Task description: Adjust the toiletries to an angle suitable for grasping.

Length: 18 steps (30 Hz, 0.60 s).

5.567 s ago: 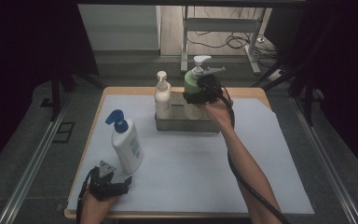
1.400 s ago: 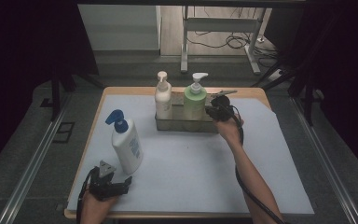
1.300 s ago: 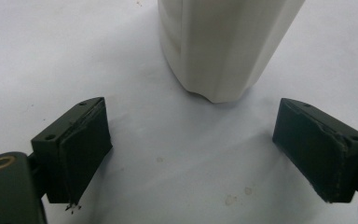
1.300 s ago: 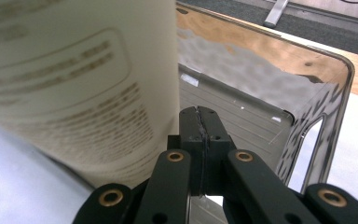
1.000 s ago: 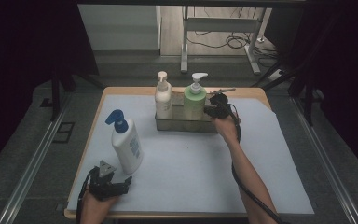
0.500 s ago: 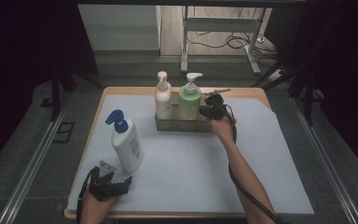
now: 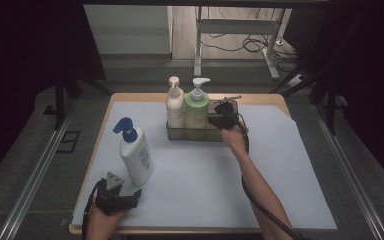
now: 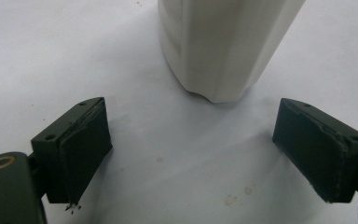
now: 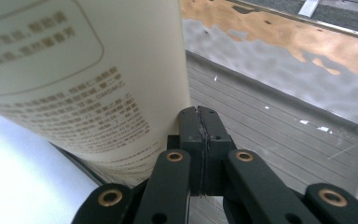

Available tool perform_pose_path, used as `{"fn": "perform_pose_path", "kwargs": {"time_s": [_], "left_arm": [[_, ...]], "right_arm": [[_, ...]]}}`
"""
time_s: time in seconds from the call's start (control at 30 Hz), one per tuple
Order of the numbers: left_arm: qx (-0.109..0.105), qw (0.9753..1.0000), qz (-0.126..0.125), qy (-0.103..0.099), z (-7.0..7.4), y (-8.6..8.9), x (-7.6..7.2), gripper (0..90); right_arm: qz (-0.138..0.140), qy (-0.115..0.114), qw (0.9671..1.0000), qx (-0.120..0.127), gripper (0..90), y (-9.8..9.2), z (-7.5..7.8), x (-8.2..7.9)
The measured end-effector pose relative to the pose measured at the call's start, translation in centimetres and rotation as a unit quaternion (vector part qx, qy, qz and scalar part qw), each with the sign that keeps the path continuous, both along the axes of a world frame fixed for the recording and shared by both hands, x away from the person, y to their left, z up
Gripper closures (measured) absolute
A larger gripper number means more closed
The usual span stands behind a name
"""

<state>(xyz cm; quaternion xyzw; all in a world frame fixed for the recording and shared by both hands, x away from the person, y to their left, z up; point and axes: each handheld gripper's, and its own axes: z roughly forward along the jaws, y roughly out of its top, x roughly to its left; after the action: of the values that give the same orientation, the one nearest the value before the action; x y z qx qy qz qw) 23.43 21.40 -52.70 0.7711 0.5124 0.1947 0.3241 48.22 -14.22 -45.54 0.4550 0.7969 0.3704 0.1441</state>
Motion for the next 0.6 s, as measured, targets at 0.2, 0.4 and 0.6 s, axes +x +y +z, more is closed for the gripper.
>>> {"fn": "perform_pose_path", "kwargs": {"time_s": [0.2, 0.4, 0.6], "left_arm": [[-0.001, 1.0000, 0.001, 0.001, 0.00, -0.01, 0.01, 10.7], [0.000, 1.0000, 0.000, 0.001, 0.01, 0.00, 0.03, 10.6], [0.000, 1.0000, 0.000, 0.001, 0.01, 0.00, 0.03, 10.6]], "right_arm": [[0.002, 0.001, 1.0000, -0.003, 89.7, 0.55, 0.04, -0.13], [-0.004, 0.001, 1.0000, -0.002, 89.8, 0.67, 0.06, -0.21], [-0.009, -0.003, 0.9999, -0.008, 89.9, 0.88, 0.09, -0.36]]}}
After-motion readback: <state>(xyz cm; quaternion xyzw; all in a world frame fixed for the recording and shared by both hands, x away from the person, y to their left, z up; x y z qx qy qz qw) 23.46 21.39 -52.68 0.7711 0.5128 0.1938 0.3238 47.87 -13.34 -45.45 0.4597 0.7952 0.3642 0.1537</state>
